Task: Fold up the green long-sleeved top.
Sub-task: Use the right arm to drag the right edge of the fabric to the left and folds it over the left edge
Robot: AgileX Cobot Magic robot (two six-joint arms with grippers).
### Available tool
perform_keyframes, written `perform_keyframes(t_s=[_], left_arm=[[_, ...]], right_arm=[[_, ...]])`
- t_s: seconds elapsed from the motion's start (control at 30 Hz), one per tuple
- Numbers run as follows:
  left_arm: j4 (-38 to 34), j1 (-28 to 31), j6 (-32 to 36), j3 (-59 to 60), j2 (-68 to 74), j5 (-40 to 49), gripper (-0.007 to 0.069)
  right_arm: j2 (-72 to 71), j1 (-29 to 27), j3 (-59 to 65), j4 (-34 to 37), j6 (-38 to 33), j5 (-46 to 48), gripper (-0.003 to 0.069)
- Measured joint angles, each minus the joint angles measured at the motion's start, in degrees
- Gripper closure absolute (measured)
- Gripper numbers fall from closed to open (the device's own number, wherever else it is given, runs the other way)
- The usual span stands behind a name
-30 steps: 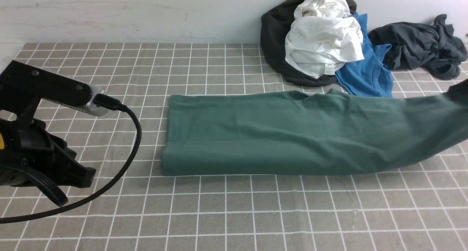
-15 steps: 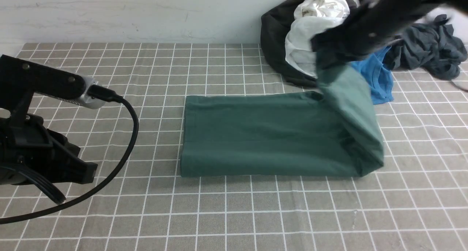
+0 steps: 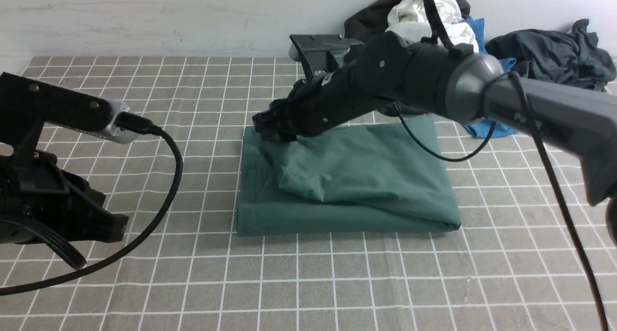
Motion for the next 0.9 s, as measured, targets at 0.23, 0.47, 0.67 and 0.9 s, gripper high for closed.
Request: perform_keyframes(t_s=[0.23,0.47,0.67,0.9], left_arm=[[-1.02,0.00,0.00,0.00,0.00,0.06,0.0632],[-6.08,0.00,4.12,0.00,-0.58,0.00,0.0632],[-14.31,0.00,19.61,0.00,-7.12,-1.15,0.0632],[-25.05,0.00,37.17,5.28,-17.90,-6.03,0.0632]], right_arm=[[-1.54,0.00,-3.71,-10.86,-1.44,8.48,0.0328],[3.67,0.39,-3.90,-16.86,8.52,12.40,0.0510],[9.85,5.33,-3.90,-8.41,7.00,2.80,0.0657],[6.38,5.49,-8.39,-4.60,0.13,6.41,0.0671]])
